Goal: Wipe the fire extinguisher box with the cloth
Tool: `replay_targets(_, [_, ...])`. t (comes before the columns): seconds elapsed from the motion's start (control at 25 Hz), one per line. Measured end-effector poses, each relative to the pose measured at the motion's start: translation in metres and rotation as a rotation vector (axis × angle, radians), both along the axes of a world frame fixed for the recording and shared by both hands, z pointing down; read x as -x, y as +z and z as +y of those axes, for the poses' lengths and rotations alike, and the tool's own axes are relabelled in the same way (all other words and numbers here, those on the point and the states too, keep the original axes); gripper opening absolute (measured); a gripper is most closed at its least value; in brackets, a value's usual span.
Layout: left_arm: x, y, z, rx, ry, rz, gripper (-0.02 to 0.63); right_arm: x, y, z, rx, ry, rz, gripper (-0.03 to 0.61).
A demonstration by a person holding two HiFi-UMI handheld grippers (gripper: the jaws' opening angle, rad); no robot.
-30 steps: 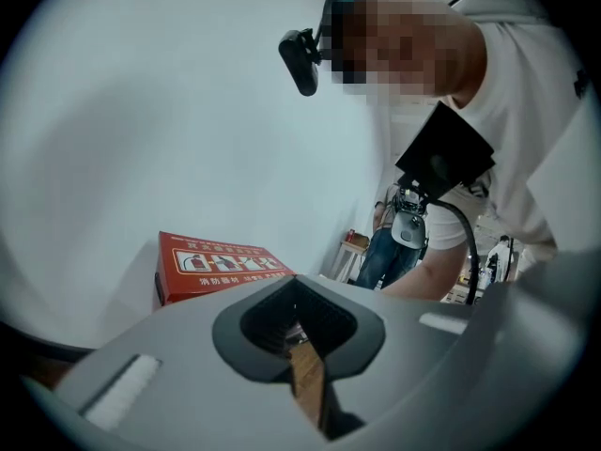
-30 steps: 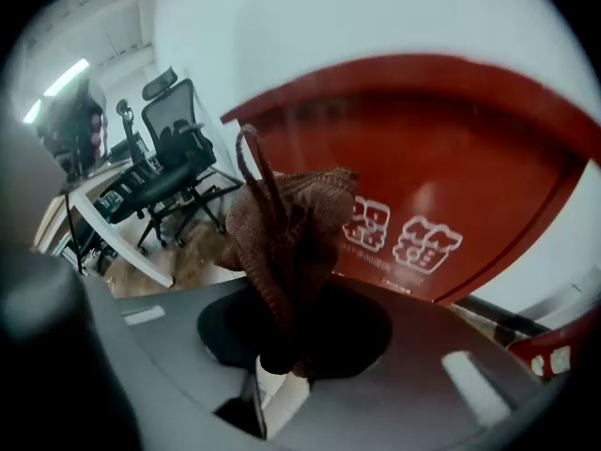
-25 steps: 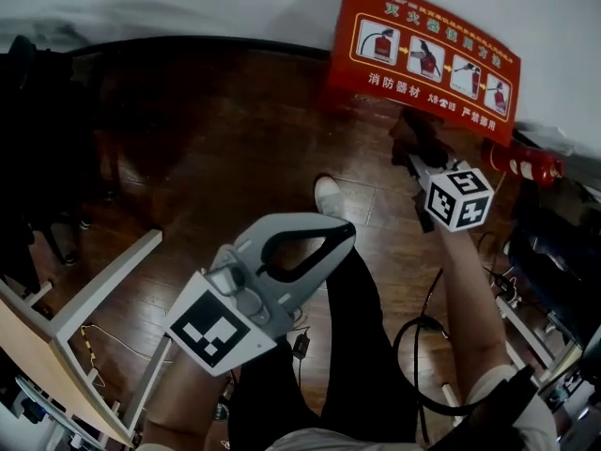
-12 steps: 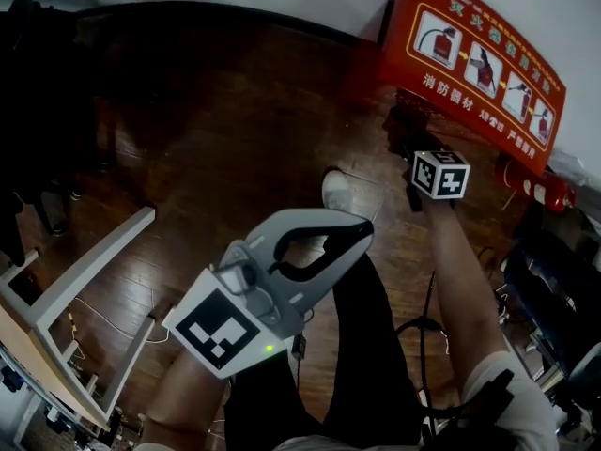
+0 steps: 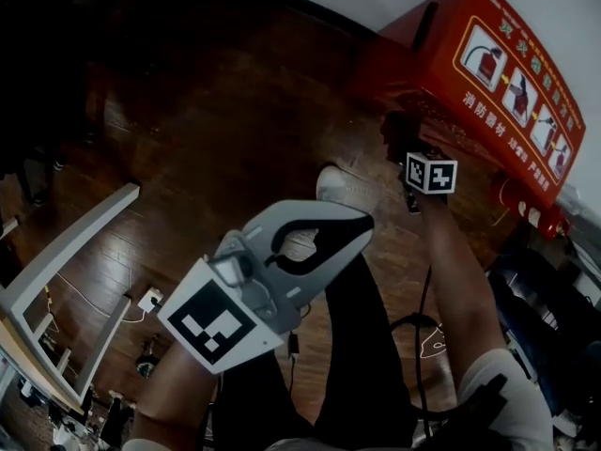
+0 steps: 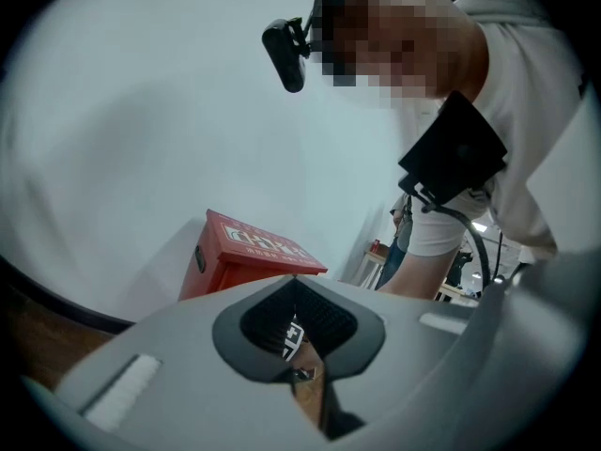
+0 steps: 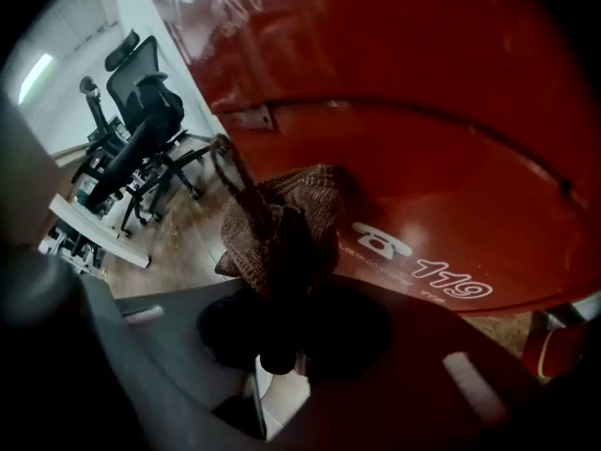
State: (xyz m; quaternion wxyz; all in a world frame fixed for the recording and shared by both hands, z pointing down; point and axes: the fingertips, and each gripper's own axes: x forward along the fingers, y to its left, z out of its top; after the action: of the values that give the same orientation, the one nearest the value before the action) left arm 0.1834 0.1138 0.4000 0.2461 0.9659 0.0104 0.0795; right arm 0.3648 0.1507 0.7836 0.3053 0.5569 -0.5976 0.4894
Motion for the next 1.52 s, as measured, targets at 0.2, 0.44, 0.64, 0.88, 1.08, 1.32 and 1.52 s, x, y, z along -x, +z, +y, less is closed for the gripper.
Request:
replay_targets(0.2, [0.012,-0.014,-0.005,-0.003,-0.001,-0.006,0.0,0.042,-0.099,-0.015,-0.16,-0.09,-0.025,0.084])
replay_targets(0.44, [0.025,-0.048,-0.023,-0.019,-0.046,0.007,0.0,0.062,-0.205,-0.053,-0.343,0.012,-0.078,0.084])
replay_targets(0.64, [0.031,-0.039,-0.028,-0.035,-0.052,-0.002,0.0,0.049,-0.166,-0.084,-0.341,0.083,-0.062,0.084])
replay_targets(0.88, [0.044,-0.007,-0.033,0.011,-0.108,-0.009,0.0,0.052,-0.068,-0.094,-0.219,0.116,-0.053,0.084])
replay_targets(1.08, [0.057,0.01,-0.034,0.026,-0.135,-0.013,0.0,0.045,-0.007,-0.086,-0.089,0.138,-0.038,0.084])
replay_targets(1.32, [0.079,0.004,-0.036,0.021,-0.16,-0.007,0.0,0.063,-0.017,-0.076,-0.02,0.05,-0.049,0.084])
replay_targets(1.52, [0.104,-0.035,-0.04,-0.021,-0.164,0.012,0.0,0.117,-0.134,-0.071,-0.074,-0.25,-0.053,0.084])
